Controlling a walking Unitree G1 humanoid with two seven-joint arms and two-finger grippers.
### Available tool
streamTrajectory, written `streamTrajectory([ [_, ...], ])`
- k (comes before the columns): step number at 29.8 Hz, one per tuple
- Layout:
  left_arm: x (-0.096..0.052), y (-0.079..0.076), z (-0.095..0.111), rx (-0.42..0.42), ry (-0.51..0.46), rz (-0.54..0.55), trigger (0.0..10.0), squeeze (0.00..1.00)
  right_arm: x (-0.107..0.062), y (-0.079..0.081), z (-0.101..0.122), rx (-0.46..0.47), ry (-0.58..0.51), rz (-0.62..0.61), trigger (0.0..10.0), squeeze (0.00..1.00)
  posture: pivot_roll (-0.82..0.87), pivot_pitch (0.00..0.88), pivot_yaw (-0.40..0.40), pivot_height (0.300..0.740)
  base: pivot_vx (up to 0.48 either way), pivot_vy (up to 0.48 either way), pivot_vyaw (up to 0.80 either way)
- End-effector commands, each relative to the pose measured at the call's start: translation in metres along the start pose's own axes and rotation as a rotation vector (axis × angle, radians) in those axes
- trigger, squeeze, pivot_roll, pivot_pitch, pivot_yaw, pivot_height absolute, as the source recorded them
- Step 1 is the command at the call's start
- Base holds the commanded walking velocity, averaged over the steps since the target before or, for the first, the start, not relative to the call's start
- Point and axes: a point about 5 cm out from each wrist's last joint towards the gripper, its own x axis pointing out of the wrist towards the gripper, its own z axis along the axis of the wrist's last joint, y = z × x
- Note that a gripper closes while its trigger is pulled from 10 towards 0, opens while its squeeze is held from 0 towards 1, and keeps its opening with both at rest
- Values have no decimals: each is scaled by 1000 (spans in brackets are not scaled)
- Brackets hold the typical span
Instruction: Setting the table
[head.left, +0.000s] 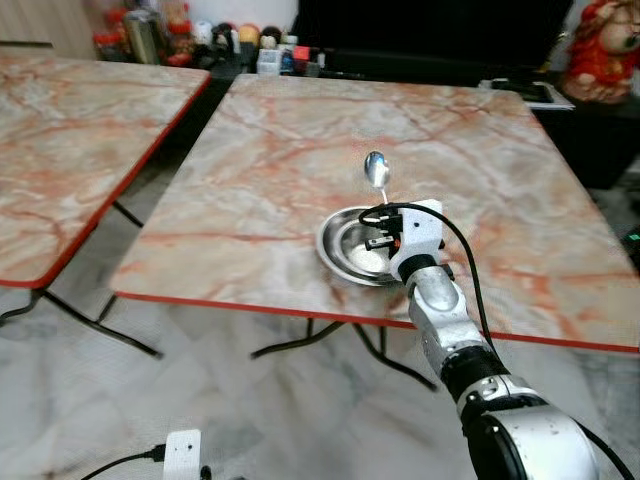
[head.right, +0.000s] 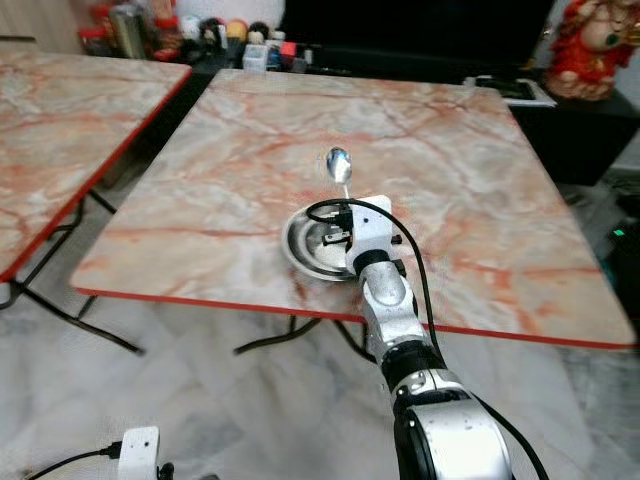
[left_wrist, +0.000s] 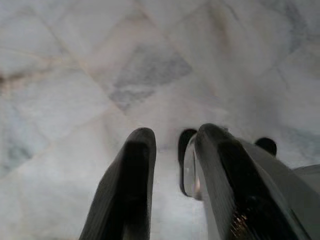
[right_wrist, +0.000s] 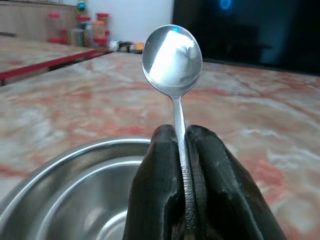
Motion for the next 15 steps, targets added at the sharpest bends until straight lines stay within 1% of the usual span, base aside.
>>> streamTrajectory([
  [1,-1,1,-5,4,20,6,10000,0,4,1,8,-3,-24,5,10000,0,102,98,-52,715,0,-352,0],
  [5,-1,1,-5,4,20,7,10000,0,3,1,8,-3,-24,5,10000,0,102,98,-52,715,0,-352,0],
  [15,-1,1,-5,-9,30,16,10000,0,3,7,5,8,-6,11,10000,0,101,102,-62,715,0,0,0],
])
